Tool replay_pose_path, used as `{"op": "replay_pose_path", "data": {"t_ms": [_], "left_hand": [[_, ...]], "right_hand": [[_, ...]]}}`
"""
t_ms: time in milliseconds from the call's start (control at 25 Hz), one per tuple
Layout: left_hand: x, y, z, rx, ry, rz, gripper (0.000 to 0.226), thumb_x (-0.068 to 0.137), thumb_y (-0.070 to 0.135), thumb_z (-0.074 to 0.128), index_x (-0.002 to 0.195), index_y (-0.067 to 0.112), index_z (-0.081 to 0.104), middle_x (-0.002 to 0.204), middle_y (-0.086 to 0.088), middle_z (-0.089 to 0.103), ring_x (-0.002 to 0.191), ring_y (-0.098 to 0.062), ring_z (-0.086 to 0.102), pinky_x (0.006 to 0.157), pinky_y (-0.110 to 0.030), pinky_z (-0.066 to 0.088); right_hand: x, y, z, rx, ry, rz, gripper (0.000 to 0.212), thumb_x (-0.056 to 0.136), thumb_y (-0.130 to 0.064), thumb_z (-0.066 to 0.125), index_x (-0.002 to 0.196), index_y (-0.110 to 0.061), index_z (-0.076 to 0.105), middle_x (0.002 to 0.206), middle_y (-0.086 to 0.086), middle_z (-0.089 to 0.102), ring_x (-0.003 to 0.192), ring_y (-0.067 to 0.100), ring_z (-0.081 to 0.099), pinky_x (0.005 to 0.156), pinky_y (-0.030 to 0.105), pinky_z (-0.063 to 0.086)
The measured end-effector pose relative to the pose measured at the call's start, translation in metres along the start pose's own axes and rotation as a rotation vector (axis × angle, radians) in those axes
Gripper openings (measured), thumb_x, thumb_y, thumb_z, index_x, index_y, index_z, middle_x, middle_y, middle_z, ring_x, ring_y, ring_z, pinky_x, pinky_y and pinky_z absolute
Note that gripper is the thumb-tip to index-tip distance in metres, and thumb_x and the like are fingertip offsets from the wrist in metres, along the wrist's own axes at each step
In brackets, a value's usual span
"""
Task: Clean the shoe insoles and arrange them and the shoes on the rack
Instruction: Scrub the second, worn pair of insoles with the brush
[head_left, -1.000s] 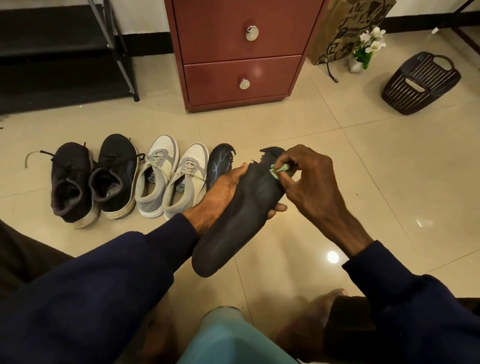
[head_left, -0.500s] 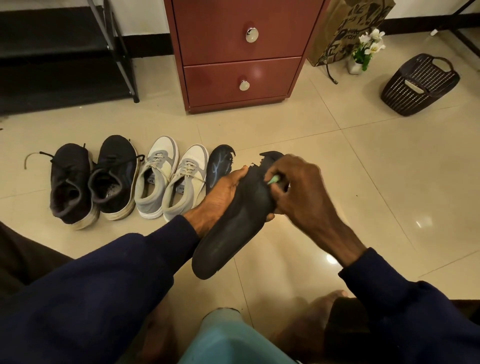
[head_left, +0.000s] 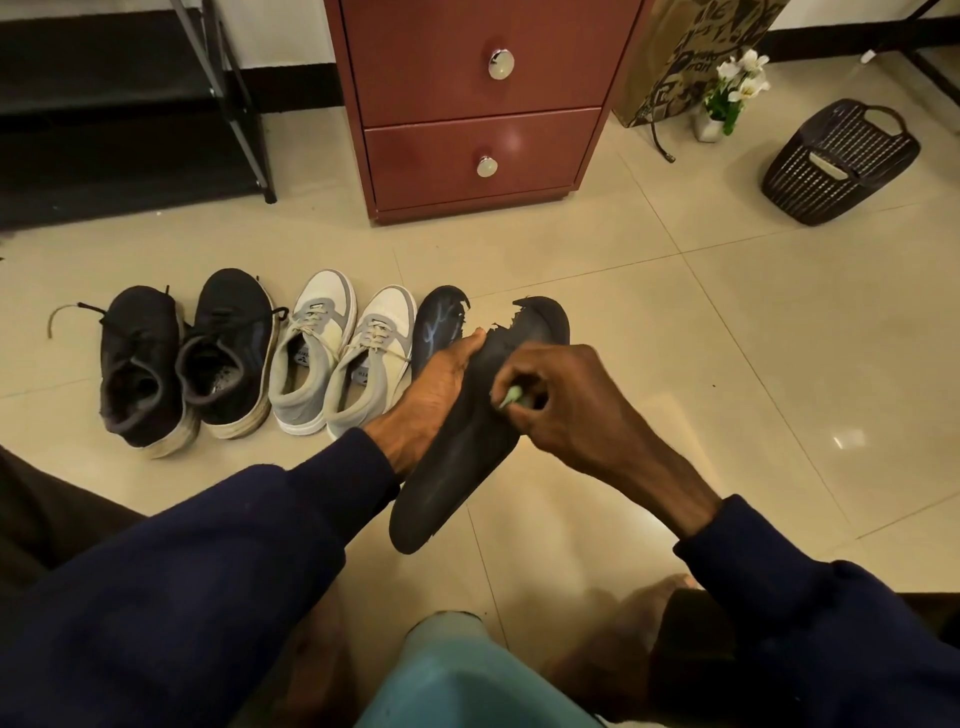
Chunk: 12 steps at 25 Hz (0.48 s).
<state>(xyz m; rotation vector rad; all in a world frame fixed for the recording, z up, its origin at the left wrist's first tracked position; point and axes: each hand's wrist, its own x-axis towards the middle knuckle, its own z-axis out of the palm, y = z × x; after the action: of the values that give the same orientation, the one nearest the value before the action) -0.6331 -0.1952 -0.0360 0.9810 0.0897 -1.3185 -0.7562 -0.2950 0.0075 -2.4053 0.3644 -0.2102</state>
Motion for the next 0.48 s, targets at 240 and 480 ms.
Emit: {"op": "replay_pose_path", "data": {"t_ms": [240, 480], "left_hand": [[-0.013, 0.003, 0.016, 0.054, -0.018, -0.042, 0.042, 0.109, 0.032, 0.039, 0.101, 0.002, 0.068, 0.088, -0.017, 0.076, 0.070, -0.027, 0.075, 0.066, -0.041, 0.064], [-0.010, 0.001, 0.012, 0.057, -0.039, -0.048, 0.047, 0.109, 0.033, 0.038, 0.100, 0.004, 0.074, 0.093, -0.018, 0.075, 0.076, -0.027, 0.075, 0.074, -0.042, 0.063]], "right_hand": [[0.004, 0.023, -0.010, -0.139, 0.295, 0.083, 0.026, 0.074, 0.004, 0.067, 0.083, -0.019, 0.066, 0.084, -0.004, 0.063, 0.073, 0.010, 0.058, 0.066, 0.032, 0.054], [0.009, 0.020, -0.005, -0.052, 0.273, 0.022, 0.023, 0.074, 0.006, 0.070, 0.082, -0.016, 0.068, 0.083, -0.004, 0.064, 0.072, 0.007, 0.058, 0.065, 0.024, 0.051]]}}
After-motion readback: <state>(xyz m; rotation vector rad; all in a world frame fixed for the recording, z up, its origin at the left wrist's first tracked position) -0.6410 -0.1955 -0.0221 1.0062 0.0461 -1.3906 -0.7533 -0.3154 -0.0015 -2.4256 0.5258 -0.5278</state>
